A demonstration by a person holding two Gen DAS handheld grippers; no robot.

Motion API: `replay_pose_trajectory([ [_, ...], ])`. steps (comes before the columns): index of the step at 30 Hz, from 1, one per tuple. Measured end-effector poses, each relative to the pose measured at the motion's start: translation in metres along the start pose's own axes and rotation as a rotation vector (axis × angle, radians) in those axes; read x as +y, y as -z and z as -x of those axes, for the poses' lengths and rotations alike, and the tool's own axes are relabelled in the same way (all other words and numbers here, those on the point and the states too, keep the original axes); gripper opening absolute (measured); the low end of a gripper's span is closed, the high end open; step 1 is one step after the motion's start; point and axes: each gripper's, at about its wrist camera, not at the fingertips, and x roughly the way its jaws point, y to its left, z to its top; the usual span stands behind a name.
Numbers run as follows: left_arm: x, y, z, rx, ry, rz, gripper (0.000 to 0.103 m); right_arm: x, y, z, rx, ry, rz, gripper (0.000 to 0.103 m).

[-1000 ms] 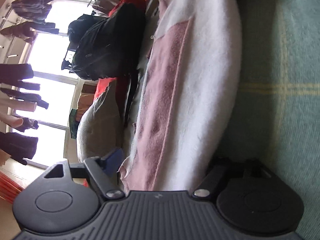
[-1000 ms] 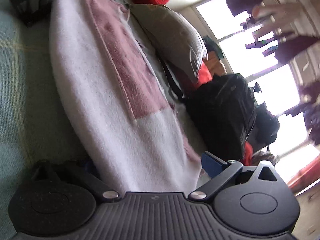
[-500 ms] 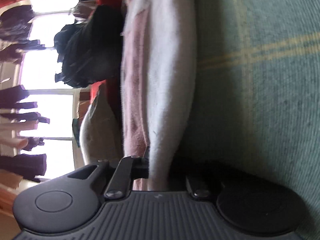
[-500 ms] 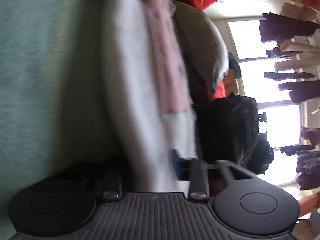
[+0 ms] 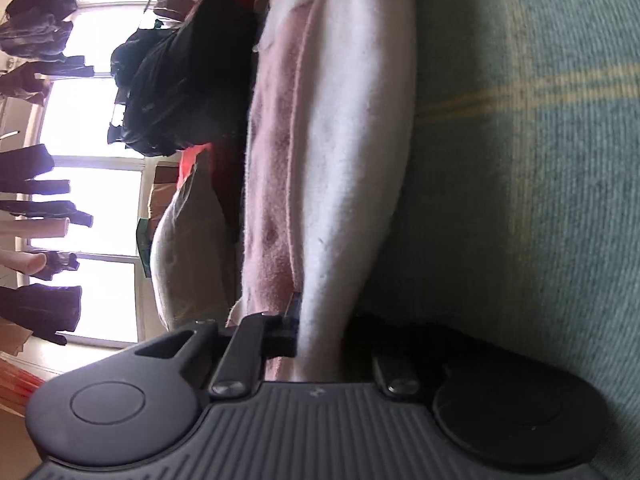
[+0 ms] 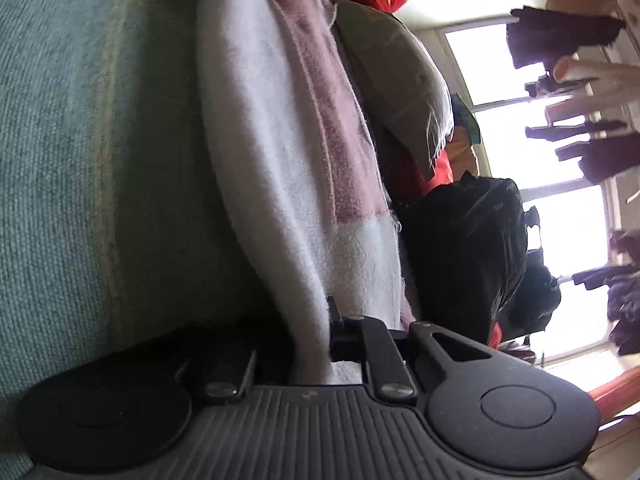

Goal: Fold clothes

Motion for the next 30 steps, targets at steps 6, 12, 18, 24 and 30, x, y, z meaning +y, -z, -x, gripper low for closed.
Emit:
replay_pose_trajectory([
  [6, 0.016, 0.001, 0.008, -0.014, 0.007, 0.042, 0.008, -0.012, 0.000, 0.009, -0.009, -0.014, -0.048, 0.013],
  [12, 0.032, 0.004, 0.030, -0.031, -0.015, 0.059, 0.008, -0.030, -0.001, 0.032, -0.031, -0.008, -0.088, 0.012],
  [18, 0.028, 0.009, 0.071, -0.043, 0.015, 0.014, 0.009, -0.037, 0.006, 0.070, -0.043, -0.115, -0.088, 0.011],
  [24, 0.012, 0.016, 0.128, -0.063, 0.069, -0.059, 0.009, -0.029, 0.015, 0.122, -0.064, -0.205, -0.034, 0.012],
  [30, -0.002, 0.026, 0.179, -0.075, 0.094, -0.078, 0.009, -0.019, 0.024, 0.176, -0.087, -0.272, -0.028, 0.012],
])
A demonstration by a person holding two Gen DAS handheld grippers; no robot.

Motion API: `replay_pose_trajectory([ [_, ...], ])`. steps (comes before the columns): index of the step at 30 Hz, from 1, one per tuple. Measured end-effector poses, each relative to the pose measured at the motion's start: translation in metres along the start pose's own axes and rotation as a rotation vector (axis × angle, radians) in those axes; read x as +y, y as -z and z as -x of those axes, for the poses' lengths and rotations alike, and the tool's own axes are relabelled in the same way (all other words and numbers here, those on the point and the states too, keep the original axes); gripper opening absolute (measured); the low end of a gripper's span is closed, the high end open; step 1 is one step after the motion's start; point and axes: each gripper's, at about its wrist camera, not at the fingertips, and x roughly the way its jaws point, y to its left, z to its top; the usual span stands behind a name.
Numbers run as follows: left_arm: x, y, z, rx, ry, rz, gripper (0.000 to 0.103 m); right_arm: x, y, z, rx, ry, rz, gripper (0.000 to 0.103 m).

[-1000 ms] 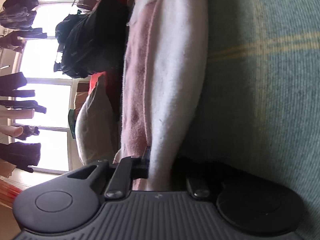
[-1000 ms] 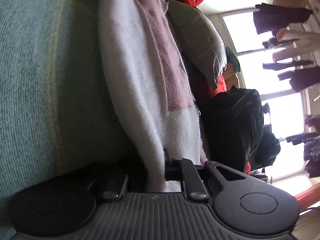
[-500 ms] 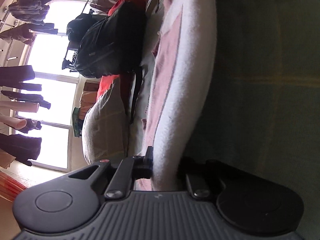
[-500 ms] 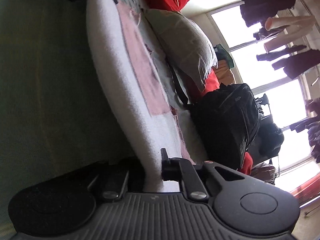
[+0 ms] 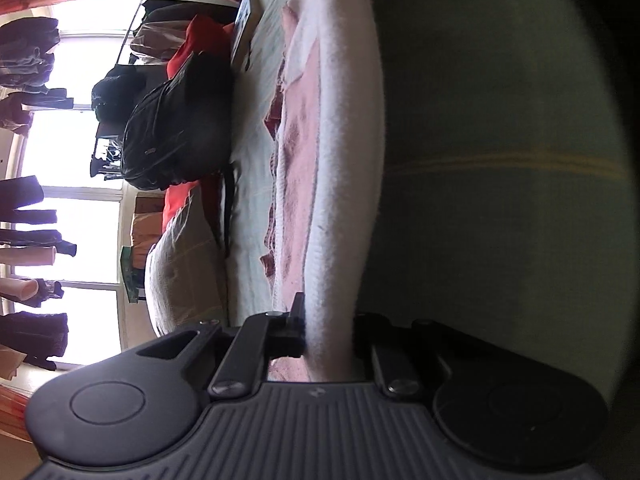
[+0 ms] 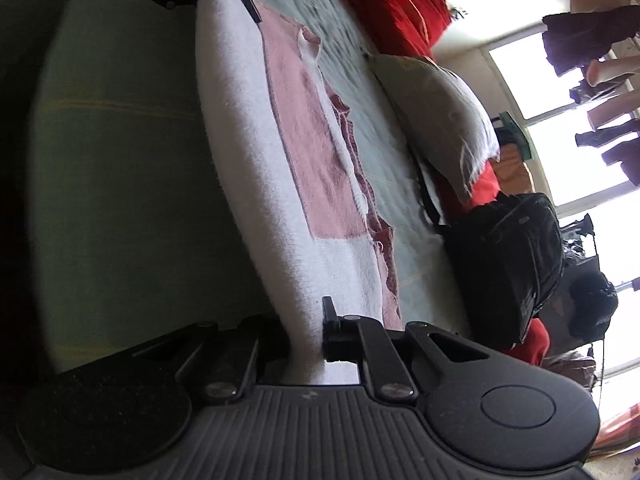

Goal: Fold clothes

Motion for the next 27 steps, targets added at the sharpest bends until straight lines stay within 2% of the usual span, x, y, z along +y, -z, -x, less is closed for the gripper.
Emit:
replay_pose_trajectory([
  [6, -0.024, 0.000, 0.026, -0.006, 0.015, -0.026, 0.009, 0.035, 0.006, 0.024, 0.011, -0.042, 0.019, 0.012],
  [10, -0.037, 0.000, 0.027, -0.008, 0.021, -0.037, 0.010, 0.042, 0.010, 0.021, 0.028, -0.057, 0.000, 0.013],
  [12, -0.040, 0.000, 0.028, -0.010, 0.030, -0.031, 0.017, 0.044, 0.011, 0.017, 0.038, -0.076, -0.019, 0.016],
  [14, -0.043, 0.000, 0.031, -0.011, 0.040, -0.025, 0.017, 0.047, 0.015, 0.017, 0.042, -0.101, -0.035, 0.024],
  [16, -0.042, 0.004, 0.042, -0.028, 0.081, -0.014, 0.018, 0.047, 0.023, 0.019, 0.044, -0.134, -0.046, 0.025],
  [19, -0.026, 0.019, 0.065, -0.059, 0.223, 0.102, 0.021, 0.038, 0.040, 0.034, 0.044, -0.193, -0.078, 0.029],
  [21, -0.006, 0.032, 0.075, -0.065, 0.280, 0.225, 0.021, 0.028, 0.055, 0.052, 0.029, -0.233, -0.128, 0.030],
  [23, 0.017, 0.046, 0.081, -0.064, 0.277, 0.353, 0.024, 0.012, 0.068, 0.063, 0.017, -0.247, -0.192, 0.036],
  [26, 0.043, 0.060, 0.076, -0.066, 0.253, 0.516, 0.044, -0.016, 0.082, 0.076, -0.025, -0.215, -0.339, 0.047],
  [27, 0.045, 0.061, 0.072, -0.067, 0.263, 0.545, 0.045, -0.022, 0.084, 0.077, -0.044, -0.214, -0.395, 0.047],
])
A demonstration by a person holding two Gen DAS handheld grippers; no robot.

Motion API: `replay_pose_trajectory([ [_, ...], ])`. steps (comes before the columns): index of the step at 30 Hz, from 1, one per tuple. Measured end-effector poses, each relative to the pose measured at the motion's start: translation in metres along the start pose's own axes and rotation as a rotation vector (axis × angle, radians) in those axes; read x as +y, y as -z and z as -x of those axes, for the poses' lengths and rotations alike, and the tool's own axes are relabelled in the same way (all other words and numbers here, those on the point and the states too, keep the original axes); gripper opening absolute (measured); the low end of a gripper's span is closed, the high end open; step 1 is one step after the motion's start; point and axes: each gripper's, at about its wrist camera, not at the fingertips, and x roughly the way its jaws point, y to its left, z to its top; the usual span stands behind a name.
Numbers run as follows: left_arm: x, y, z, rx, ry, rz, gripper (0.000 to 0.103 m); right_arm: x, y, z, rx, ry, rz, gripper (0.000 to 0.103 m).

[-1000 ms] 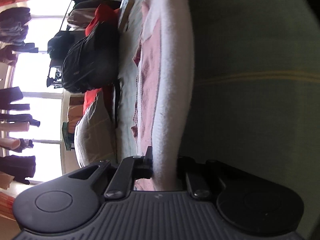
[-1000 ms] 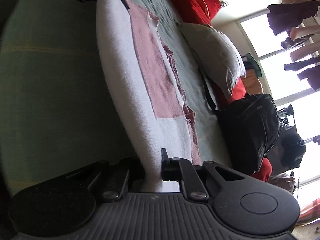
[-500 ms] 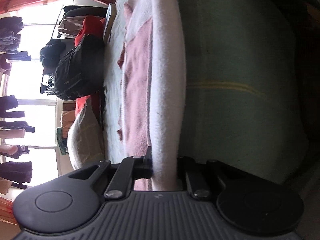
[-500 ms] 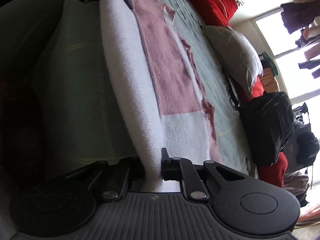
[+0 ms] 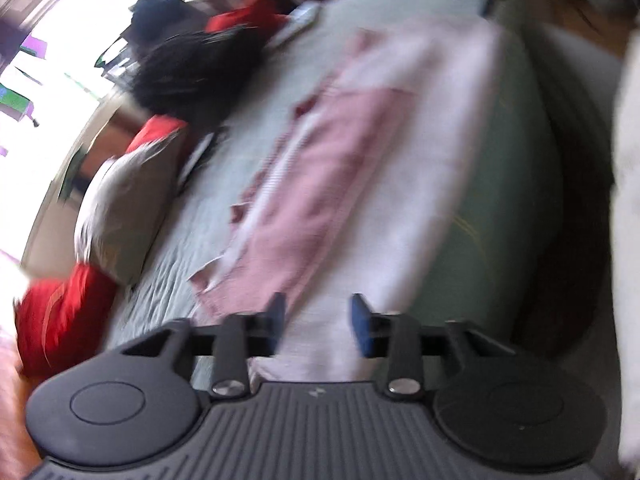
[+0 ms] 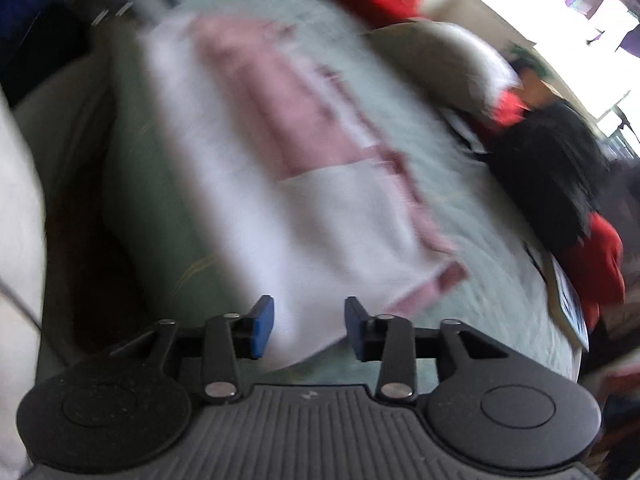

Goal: Fold clothes

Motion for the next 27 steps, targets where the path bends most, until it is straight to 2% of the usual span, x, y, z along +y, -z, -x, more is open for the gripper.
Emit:
replay_pose_trajectory([
  [4, -0.008, 0.009, -0.017, 0.029, 0.049, 0.040, 0.045, -0.007, -0.002, -0.007, -0.097, -0.102, -0.177, 0.047],
  [6, -0.021, 0.023, -0.025, 0.072, 0.059, 0.050, 0.046, -0.001, -0.001, -0.024, -0.087, -0.121, -0.210, 0.047],
  [8, -0.025, 0.036, -0.030, 0.100, 0.063, 0.078, 0.046, 0.005, 0.005, -0.040, -0.038, -0.130, -0.233, 0.047],
  [11, -0.005, 0.043, -0.022, 0.103, 0.089, 0.180, 0.047, 0.006, 0.017, -0.052, 0.019, -0.134, -0.260, 0.047],
  [13, 0.012, 0.043, -0.014, 0.085, 0.065, 0.243, 0.047, -0.004, 0.015, -0.044, -0.013, -0.110, -0.297, 0.048],
  [14, 0.024, 0.042, -0.010, 0.067, 0.047, 0.295, 0.050, -0.009, 0.013, -0.040, -0.033, -0.097, -0.316, 0.055],
  [15, 0.037, 0.040, -0.008, 0.045, 0.034, 0.361, 0.055, -0.015, 0.012, -0.035, -0.053, -0.083, -0.336, 0.060],
  [16, 0.049, 0.037, -0.007, 0.021, 0.033, 0.441, 0.059, -0.022, 0.008, -0.031, -0.080, -0.066, -0.366, 0.070],
  [18, 0.073, 0.033, -0.016, -0.017, 0.082, 0.600, 0.078, -0.040, -0.001, -0.029, -0.143, -0.060, -0.447, 0.073],
  [20, 0.091, 0.027, -0.028, -0.046, 0.130, 0.722, 0.080, -0.051, -0.009, -0.035, -0.184, -0.063, -0.515, 0.077],
  [24, 0.090, 0.018, -0.060, -0.050, 0.172, 0.766, 0.080, -0.061, -0.018, -0.067, -0.194, -0.076, -0.623, 0.079],
  [27, 0.082, 0.031, -0.087, 0.024, 0.190, 0.839, 0.080, -0.055, -0.011, -0.092, -0.142, -0.057, -0.657, 0.079],
])
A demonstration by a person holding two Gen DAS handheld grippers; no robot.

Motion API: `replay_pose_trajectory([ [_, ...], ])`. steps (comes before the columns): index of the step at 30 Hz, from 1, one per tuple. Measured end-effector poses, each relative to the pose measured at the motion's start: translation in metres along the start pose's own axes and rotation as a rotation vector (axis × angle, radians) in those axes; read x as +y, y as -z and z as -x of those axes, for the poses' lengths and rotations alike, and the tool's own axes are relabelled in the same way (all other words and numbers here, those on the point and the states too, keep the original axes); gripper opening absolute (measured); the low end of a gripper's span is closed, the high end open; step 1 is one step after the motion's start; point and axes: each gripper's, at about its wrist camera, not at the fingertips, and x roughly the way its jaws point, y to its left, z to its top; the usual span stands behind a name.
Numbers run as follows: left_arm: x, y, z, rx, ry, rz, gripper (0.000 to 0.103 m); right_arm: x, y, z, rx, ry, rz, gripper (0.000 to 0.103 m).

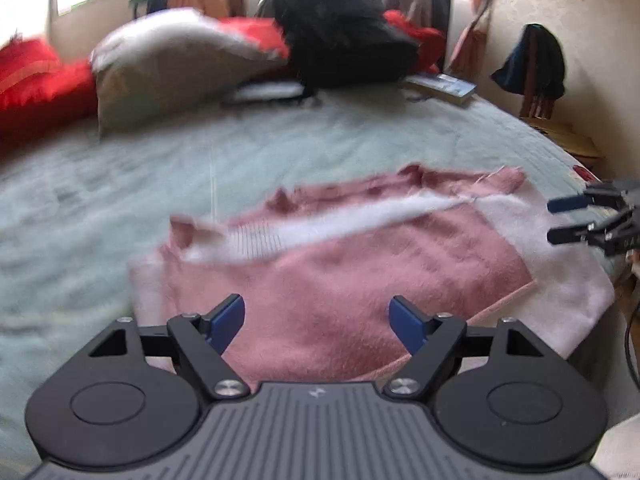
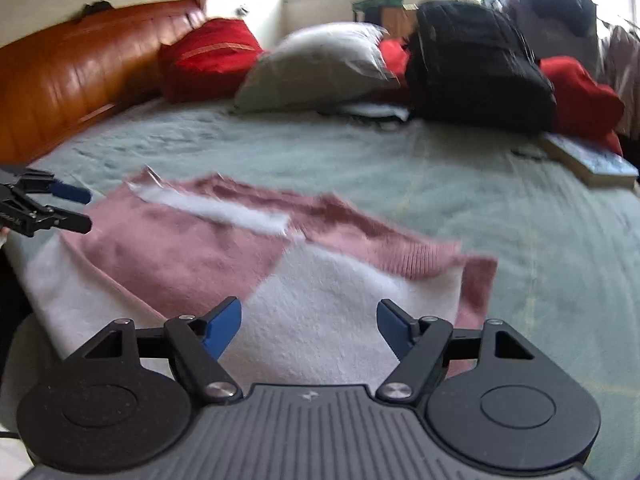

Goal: Fold clothes

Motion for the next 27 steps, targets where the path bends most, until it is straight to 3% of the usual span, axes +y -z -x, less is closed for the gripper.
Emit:
replay_pose_trajectory([
  [3, 0.017, 0.017, -0.015, 0.021, 0.006, 0.094, 0.083, -0.012, 0.014, -0.009, -0.006, 0.019, -0.070, 0.083],
  [6, 0.018, 0.013, -0.006, 0.016, 0.005, 0.109, 0.084, -0.019, 0.014, -0.005, -0.038, 0.007, -0.131, 0.084],
  [14, -0.005, -0.024, -0.020, -0.025, -0.020, 0.022, 0.084, -0.010, -0.029, -0.019, -0.076, 0.082, -0.088, 0.091],
  [18, 0.013, -0.031, -0.055, 0.010, -0.109, 0.100, 0.085, -0.025, -0.032, -0.055, -0.016, 0.120, -0.136, 0.092],
  [20, 0.031, -0.029, -0.063, 0.003, -0.093, 0.187, 0.088, -0.034, -0.028, -0.064, -0.017, 0.104, -0.174, 0.099],
  [24, 0.034, -0.034, -0.050, 0.005, -0.095, 0.233, 0.088, -0.026, -0.041, -0.055, -0.008, 0.113, -0.175, 0.099],
  [27, 0.025, -0.035, -0.032, -0.037, -0.111, 0.207, 0.090, -0.013, -0.058, -0.052, -0.030, 0.059, -0.173, 0.100],
])
